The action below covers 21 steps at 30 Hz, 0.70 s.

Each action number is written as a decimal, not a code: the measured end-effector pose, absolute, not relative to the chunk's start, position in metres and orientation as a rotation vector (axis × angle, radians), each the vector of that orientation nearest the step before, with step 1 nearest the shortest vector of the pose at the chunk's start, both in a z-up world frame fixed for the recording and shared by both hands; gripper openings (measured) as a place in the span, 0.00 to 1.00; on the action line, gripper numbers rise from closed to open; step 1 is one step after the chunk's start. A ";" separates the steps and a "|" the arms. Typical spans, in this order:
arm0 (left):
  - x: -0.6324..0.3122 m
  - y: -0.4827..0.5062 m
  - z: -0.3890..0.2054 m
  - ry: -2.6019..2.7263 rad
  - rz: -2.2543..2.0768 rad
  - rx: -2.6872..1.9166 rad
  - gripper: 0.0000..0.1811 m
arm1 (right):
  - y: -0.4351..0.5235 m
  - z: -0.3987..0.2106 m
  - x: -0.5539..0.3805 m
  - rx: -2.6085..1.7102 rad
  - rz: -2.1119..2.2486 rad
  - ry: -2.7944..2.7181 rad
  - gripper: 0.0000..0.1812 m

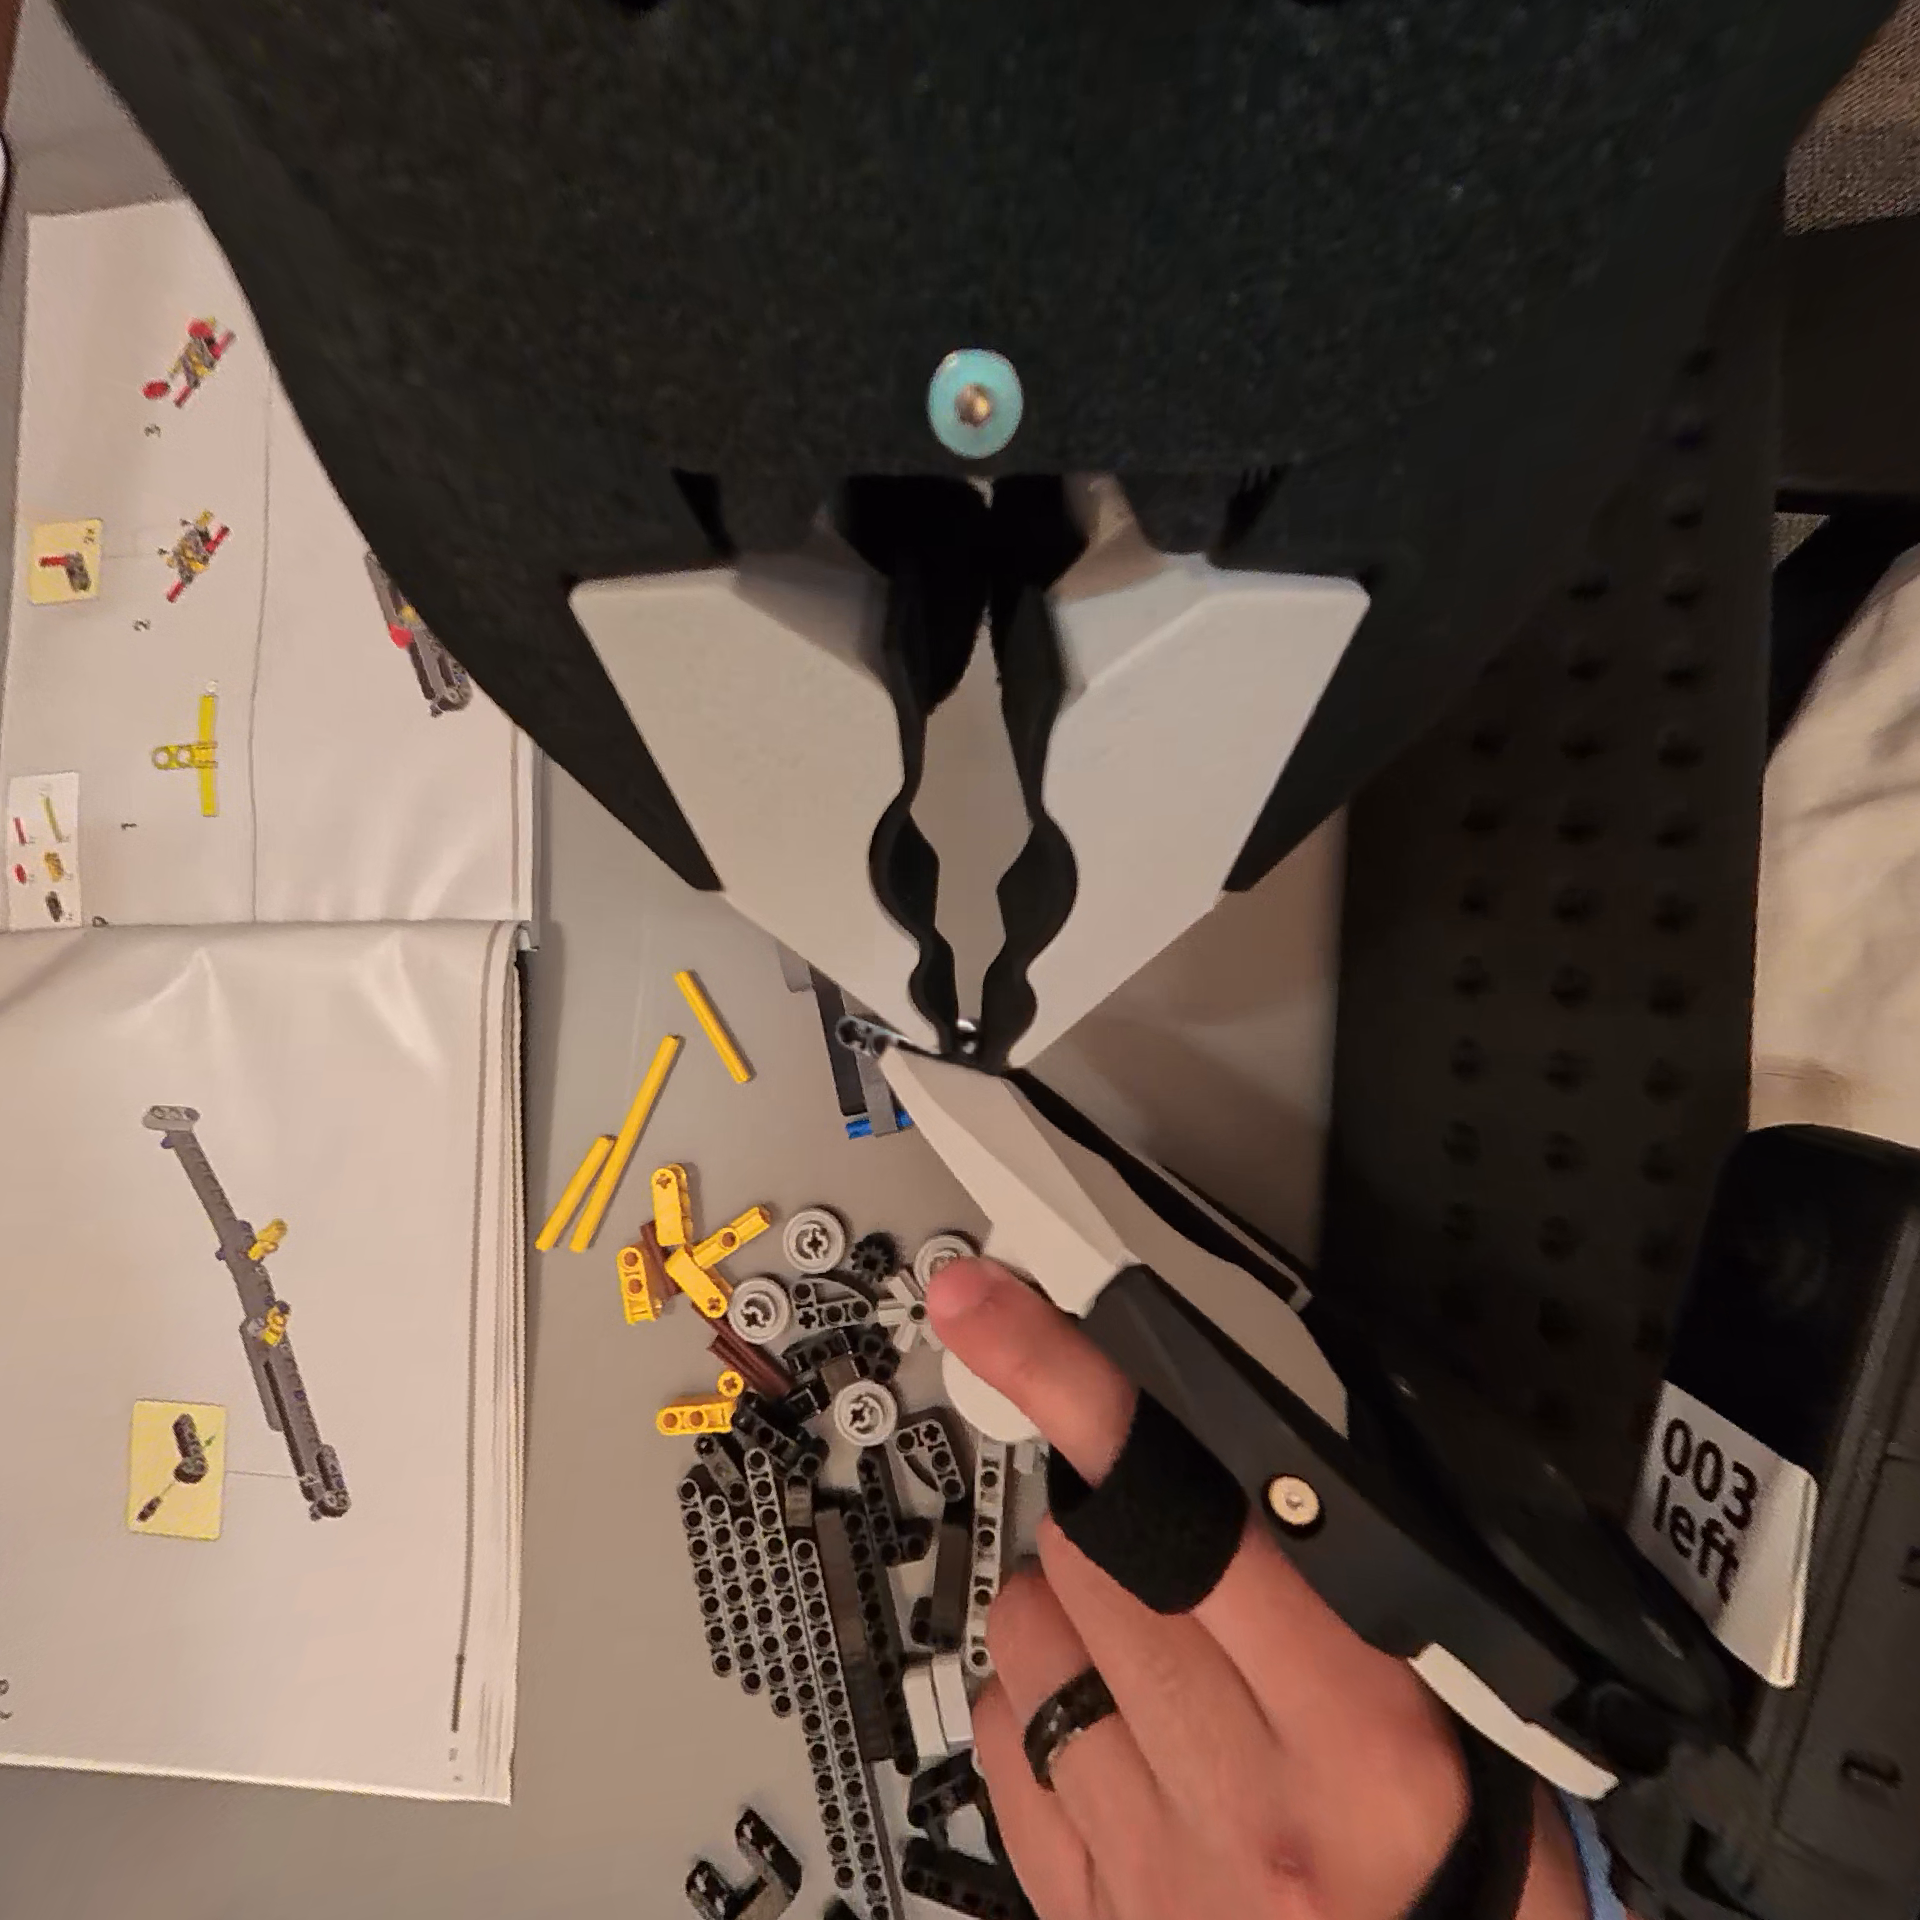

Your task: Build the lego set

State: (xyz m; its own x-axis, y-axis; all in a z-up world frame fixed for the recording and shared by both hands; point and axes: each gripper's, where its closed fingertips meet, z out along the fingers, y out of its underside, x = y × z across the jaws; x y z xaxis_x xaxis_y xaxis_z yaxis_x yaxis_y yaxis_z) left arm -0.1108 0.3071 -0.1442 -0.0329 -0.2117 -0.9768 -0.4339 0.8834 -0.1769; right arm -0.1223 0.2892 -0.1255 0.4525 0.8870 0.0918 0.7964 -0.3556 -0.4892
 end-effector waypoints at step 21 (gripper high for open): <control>-0.113 0.302 -0.140 1.615 0.179 -0.513 0.04 | 0.284 -0.135 -0.121 -2.320 0.324 -1.527 0.02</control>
